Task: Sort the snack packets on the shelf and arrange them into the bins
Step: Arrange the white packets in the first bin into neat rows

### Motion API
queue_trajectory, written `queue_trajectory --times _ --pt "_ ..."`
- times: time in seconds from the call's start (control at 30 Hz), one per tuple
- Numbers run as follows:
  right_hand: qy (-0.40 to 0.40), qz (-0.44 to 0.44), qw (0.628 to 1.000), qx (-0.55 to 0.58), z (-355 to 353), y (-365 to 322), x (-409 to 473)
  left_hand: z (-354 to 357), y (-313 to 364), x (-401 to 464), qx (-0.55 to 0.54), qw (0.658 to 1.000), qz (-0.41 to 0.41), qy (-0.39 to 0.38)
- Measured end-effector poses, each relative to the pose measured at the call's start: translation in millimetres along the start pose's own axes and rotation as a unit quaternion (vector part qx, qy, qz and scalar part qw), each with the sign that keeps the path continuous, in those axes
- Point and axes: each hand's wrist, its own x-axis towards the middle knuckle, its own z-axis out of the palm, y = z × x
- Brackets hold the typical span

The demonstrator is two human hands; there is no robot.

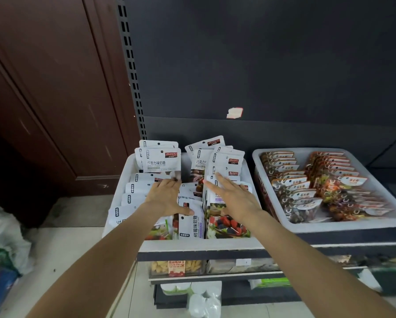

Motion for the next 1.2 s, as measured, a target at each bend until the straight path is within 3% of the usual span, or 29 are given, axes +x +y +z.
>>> queue_trajectory --times 0.17,0.63,0.77,0.97,1.2 --pt "-0.004 0.004 1.0 0.009 4 1 0 0 4 9 -0.043 0.999 -0.002 -0.029" --pt "0.006 0.006 1.0 0.004 6 0 4 5 1 22 -0.223 0.975 -0.022 0.001" --pt "0.005 0.013 1.0 -0.003 7 -1 5 11 4 23 -0.257 0.962 -0.061 0.074" --pt "-0.003 0.001 0.997 -0.071 8 -9 3 0 10 7 -0.193 0.967 -0.04 0.163" --pt "0.009 0.029 0.997 -0.074 15 -17 -4 -22 7 -23 -0.287 0.931 -0.02 0.223"
